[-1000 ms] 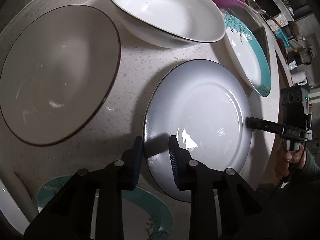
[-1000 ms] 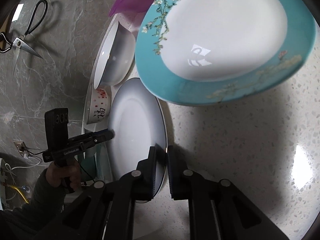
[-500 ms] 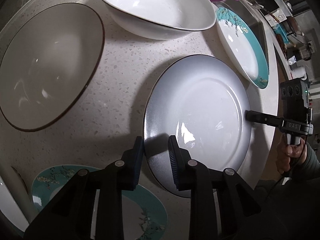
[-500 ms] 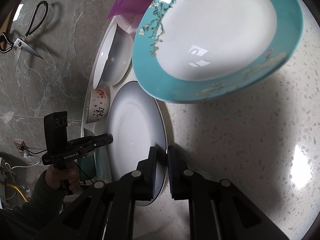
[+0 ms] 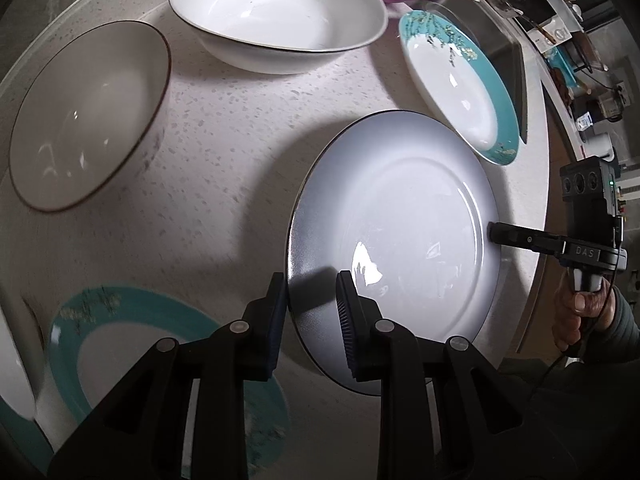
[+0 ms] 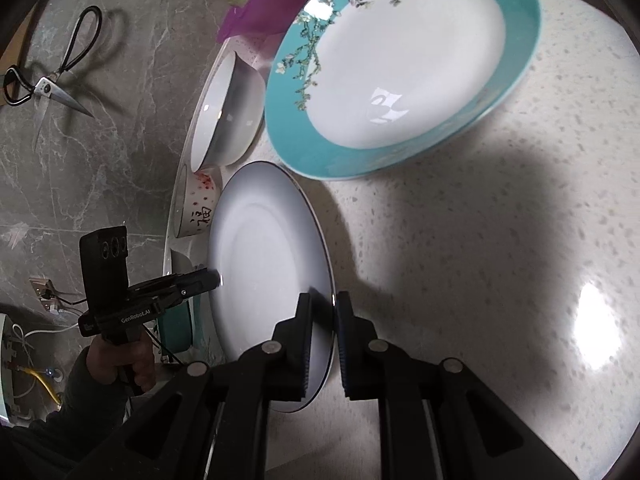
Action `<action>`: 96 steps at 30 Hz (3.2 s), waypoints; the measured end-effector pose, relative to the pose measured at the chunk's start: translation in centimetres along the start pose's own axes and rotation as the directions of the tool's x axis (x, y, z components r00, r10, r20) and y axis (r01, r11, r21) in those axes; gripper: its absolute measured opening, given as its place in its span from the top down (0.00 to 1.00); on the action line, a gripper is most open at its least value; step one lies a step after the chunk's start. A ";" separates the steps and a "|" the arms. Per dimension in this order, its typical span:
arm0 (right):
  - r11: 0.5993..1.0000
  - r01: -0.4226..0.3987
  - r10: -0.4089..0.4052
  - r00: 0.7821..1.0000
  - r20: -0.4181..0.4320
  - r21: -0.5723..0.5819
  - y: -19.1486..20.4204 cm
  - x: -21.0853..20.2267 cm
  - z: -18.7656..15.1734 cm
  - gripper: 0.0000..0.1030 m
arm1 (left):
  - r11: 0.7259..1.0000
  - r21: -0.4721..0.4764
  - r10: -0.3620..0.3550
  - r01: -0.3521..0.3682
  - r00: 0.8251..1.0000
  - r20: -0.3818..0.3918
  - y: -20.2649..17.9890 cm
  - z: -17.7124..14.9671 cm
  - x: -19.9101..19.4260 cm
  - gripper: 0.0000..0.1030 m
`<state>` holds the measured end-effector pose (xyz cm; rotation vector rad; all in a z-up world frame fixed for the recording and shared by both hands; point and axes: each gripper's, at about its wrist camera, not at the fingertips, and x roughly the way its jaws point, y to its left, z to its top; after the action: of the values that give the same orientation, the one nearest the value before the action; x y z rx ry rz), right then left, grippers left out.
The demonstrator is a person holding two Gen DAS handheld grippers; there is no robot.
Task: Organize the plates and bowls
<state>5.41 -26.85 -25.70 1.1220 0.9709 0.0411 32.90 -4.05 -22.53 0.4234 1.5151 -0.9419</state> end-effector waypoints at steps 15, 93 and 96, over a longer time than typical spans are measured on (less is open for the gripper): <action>0.990 -0.037 0.013 0.985 -0.175 -0.139 1.6 -1.8 -1.7 0.86 | 0.975 -0.216 0.065 -0.048 0.995 0.072 -5.8 -10.4 -2.7 0.79; 0.844 -0.250 -0.031 0.860 -0.509 -0.474 18.0 18.4 4.1 0.14 | 0.668 -0.716 0.168 0.205 0.895 0.413 12.2 -25.5 -6.4 0.00; 0.846 -0.224 -0.074 0.849 -0.523 -0.483 18.0 20.2 4.1 0.25 | 0.654 -0.738 0.199 0.167 0.903 0.381 13.7 -24.9 -6.2 0.02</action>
<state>28.11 -11.64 -24.30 0.6277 1.2960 0.6849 28.08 24.61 -22.73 -0.3807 1.3328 -0.2652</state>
